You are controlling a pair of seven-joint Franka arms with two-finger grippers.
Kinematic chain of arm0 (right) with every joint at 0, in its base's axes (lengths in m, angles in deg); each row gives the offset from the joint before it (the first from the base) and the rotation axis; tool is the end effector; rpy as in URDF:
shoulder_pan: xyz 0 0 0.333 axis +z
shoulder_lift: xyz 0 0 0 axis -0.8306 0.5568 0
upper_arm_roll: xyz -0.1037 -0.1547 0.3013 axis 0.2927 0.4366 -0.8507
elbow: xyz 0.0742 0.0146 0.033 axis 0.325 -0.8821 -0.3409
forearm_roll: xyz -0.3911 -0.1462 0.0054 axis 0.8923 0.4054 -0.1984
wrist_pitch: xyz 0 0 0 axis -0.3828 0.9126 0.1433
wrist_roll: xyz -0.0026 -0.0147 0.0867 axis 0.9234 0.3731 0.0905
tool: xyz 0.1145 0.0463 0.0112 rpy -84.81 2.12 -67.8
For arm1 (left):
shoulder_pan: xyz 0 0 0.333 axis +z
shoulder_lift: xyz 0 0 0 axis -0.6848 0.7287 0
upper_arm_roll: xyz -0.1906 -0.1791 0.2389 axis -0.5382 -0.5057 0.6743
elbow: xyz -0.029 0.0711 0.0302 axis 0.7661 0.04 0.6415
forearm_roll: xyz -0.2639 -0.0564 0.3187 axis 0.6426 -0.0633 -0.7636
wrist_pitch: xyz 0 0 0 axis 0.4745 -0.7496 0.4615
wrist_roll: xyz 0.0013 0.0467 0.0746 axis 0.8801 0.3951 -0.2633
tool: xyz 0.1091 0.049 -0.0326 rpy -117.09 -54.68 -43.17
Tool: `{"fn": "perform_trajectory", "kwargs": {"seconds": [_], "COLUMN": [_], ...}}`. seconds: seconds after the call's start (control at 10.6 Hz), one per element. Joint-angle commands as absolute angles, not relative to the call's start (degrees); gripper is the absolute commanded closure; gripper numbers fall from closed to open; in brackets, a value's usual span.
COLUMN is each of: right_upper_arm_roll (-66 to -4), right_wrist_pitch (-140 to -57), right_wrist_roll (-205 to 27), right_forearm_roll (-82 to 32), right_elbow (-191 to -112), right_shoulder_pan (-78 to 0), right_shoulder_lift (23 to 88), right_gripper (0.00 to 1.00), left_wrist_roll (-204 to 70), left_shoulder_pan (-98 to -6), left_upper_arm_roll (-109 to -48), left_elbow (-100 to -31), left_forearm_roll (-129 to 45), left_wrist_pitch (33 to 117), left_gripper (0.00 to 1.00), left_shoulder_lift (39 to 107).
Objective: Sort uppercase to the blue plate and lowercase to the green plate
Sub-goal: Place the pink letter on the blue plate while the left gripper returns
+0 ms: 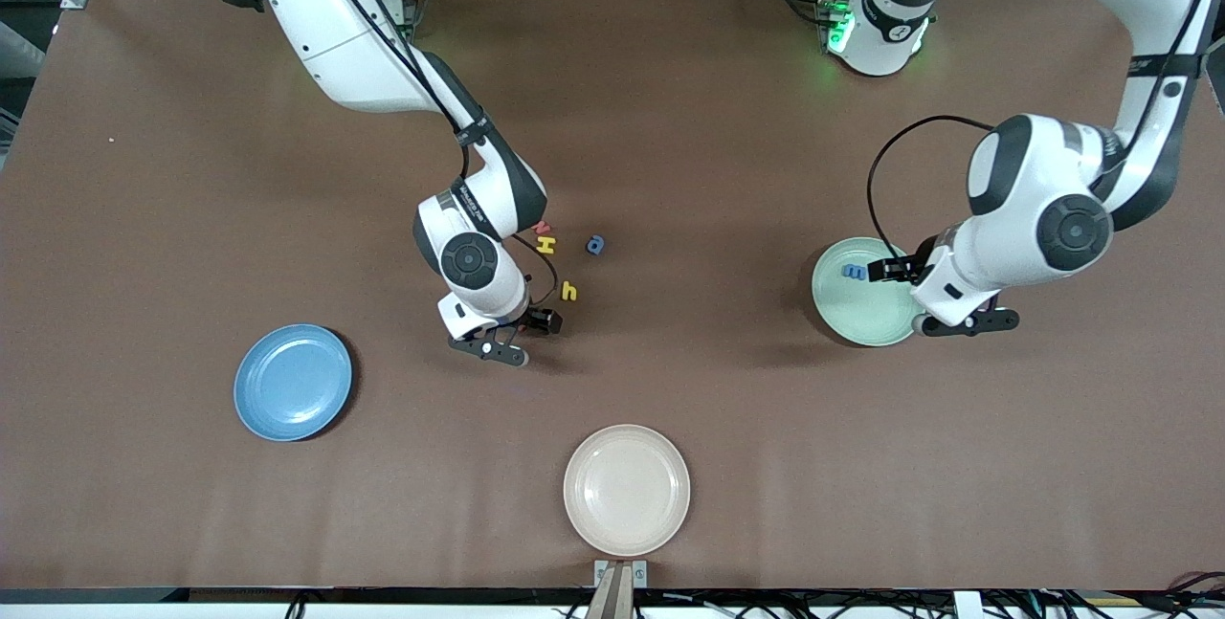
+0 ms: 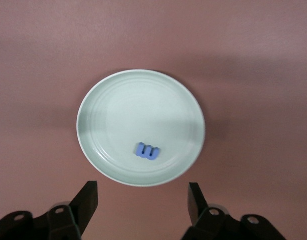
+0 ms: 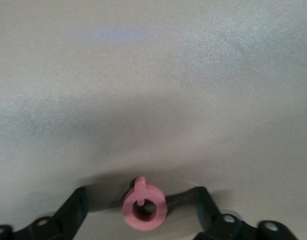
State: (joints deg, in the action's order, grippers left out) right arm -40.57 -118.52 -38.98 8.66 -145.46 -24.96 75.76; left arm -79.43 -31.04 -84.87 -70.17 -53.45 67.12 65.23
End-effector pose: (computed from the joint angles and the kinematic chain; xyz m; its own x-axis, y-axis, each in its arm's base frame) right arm 0.6230 0.3808 0.1616 0.9605 -0.2741 -0.0487 -0.2749 -0.9614 -0.0091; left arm 0.6247 -0.1161 0.3757 0.9740 0.0913 -0.2074 0.0983 -0.9949 0.0240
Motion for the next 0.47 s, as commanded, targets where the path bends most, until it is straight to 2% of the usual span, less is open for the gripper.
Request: {"fn": "perform_trajectory", "kwargs": {"seconds": [0.0,0.19,0.38], "right_upper_arm_roll": [-40.87,-40.87,-40.79], "right_wrist_pitch": [-118.8,-118.81,-118.81], "right_wrist_roll": [-37.72,-38.24,-38.77], "right_forearm_roll": [8.87,8.87,8.87], "right_elbow": [-150.35,-150.54,-150.45], "right_shoulder_pan": [-24.52,-24.61,-25.13], "right_shoulder_lift": [72.15,71.53,71.09], "right_gripper": [1.0,1.0,1.0], "left_wrist_roll": [-83.91,-87.52,-92.7], "left_shoulder_pan": [-32.14,-33.19,-35.3], "left_upper_arm_roll": [-84.91,-85.96,-86.05], "left_elbow": [-66.88,-66.16,-63.1], "left_forearm_roll": [-49.94,-48.26,-48.17], "left_wrist_pitch": [64.48,64.48,64.22], "left_gripper": [0.19,0.19,0.14], "left_shoulder_lift": [62.38,61.93,61.93]}}
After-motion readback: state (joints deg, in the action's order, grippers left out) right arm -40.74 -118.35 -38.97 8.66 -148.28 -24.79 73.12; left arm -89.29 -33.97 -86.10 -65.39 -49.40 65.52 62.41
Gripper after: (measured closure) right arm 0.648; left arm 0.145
